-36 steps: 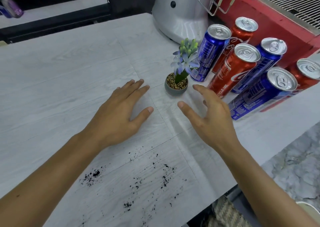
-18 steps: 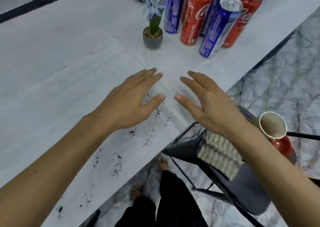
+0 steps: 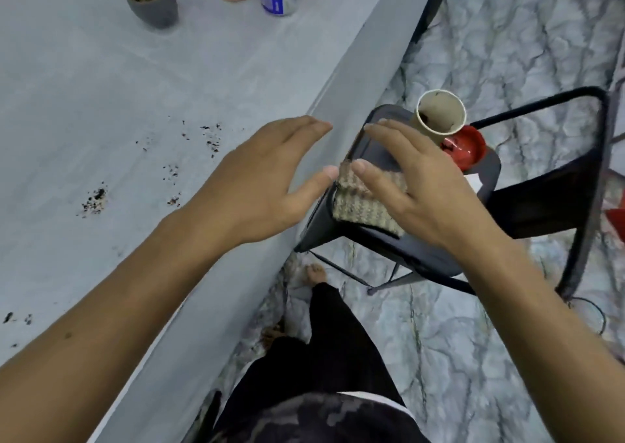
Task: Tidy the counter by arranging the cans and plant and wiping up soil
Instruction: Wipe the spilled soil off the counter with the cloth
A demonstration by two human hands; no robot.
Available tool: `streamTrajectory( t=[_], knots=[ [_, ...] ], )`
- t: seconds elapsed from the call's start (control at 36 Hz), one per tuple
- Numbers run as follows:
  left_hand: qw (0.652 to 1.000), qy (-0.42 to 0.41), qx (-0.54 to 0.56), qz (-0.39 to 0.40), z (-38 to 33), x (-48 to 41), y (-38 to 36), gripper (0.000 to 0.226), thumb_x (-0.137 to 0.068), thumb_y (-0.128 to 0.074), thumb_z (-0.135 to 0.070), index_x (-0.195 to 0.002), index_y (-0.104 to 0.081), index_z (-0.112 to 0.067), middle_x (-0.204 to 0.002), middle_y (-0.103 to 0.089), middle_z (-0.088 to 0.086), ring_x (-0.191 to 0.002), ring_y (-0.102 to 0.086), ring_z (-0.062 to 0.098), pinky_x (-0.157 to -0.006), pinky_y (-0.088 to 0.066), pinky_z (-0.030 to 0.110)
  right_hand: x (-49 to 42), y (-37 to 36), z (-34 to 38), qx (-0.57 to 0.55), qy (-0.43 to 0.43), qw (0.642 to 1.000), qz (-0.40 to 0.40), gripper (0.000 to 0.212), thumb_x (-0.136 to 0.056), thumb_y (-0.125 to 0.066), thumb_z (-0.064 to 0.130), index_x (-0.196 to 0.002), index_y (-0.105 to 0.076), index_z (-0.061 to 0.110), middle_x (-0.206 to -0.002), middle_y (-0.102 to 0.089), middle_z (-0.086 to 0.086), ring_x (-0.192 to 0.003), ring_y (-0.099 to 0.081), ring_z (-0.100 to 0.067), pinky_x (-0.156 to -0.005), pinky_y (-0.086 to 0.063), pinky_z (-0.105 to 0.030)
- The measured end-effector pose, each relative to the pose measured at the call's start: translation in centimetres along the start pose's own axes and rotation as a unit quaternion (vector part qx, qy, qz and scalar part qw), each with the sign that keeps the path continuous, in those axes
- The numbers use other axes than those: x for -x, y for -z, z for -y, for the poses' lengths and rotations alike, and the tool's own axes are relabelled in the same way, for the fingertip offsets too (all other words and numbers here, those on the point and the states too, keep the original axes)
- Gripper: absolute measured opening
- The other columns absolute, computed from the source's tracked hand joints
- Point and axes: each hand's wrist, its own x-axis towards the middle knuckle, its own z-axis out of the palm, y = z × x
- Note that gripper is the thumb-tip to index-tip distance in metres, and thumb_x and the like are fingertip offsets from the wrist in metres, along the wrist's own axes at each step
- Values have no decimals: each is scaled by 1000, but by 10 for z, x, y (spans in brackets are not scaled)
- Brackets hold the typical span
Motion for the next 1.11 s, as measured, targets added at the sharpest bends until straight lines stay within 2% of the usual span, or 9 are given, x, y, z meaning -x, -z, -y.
streamTrajectory(
  t=[0.08, 0.17, 0.28, 0.36, 0.47, 0.56, 0.75, 0.97, 1.11],
  knots=[
    [1000, -16, 18, 9, -16, -13, -12, 59, -104, -45, -53, -157, -40, -27, -159, -44, -5, -147, -36, 14, -114, -29, 27, 10, 2, -19, -27, -39, 998, -31, 60, -103, -51, 54, -152, -48, 18, -156, -48, -6, -146, -43, -20, -116, -36, -32],
    [1000, -2, 22, 23, -26, -31, -27, 58, -105, -46, -51, -157, -39, -28, -158, -47, -4, -145, -40, 18, -116, -35, 37, 14, -1, -39, -68, -84, 992, -64, 57, -104, -53, 50, -151, -49, 19, -151, -53, -2, -139, -48, -15, -109, -35, -23],
    [997, 47, 34, 52, -25, -58, -57, 56, -104, -50, -45, -156, -42, -26, -148, -58, 4, -135, -51, 26, -106, -38, 35, 10, -14, -65, -118, -172, 975, -81, 58, -103, -55, 50, -152, -47, 22, -150, -55, 1, -134, -54, -16, -111, -44, -39],
    [990, 104, 42, 89, -15, -77, -84, 52, -102, -55, -40, -151, -47, -25, -132, -66, 13, -123, -60, 33, -99, -49, 40, 4, -29, -86, -128, -230, 962, -74, 59, -101, -58, 48, -153, -46, 23, -148, -57, -2, -132, -56, -20, -109, -45, -40],
    [980, 152, 47, 122, -1, -90, -116, 48, -100, -58, -35, -146, -51, -28, -126, -69, 12, -118, -62, 35, -92, -50, 38, 1, -52, -112, -142, -302, 942, -44, 55, -99, -60, 43, -151, -46, 28, -123, -67, -5, -117, -61, -24, -86, -40, -30],
    [976, 159, 56, 137, 6, -96, -133, 52, -97, -61, -36, -147, -51, -25, -129, -68, 12, -121, -61, 35, -96, -50, 38, 3, -66, -124, -145, -320, 936, -21, 53, -98, -62, 38, -148, -48, 29, -105, -61, 5, -103, -59, -19, -79, -36, -29],
    [977, 160, 48, 133, 12, -102, -152, 50, -94, -67, -34, -143, -57, -26, -120, -65, 11, -117, -60, 33, -98, -48, 41, 6, -84, -129, -155, -333, 930, 1, 53, -96, -64, 31, -148, -52, 26, -120, -58, -1, -105, -62, -22, -88, -47, -33],
    [971, 209, 79, 91, 9, -101, -163, 41, -90, -74, -30, -131, -69, -32, -118, -67, 6, -109, -65, 28, -97, -53, 42, 4, -90, -133, -179, -358, 916, -42, 40, -92, -69, 22, -132, -68, 24, -109, -62, -1, -94, -63, -15, -87, -49, -28],
    [967, 223, 90, 80, 11, -102, -167, 34, -88, -78, -32, -122, -72, -31, -109, -69, 3, -101, -66, 26, -91, -56, 44, 5, -93, -136, -197, -359, 911, -43, 34, -89, -73, 17, -122, -73, 25, -102, -65, -2, -84, -59, -2, -77, -45, -20]
  ],
)
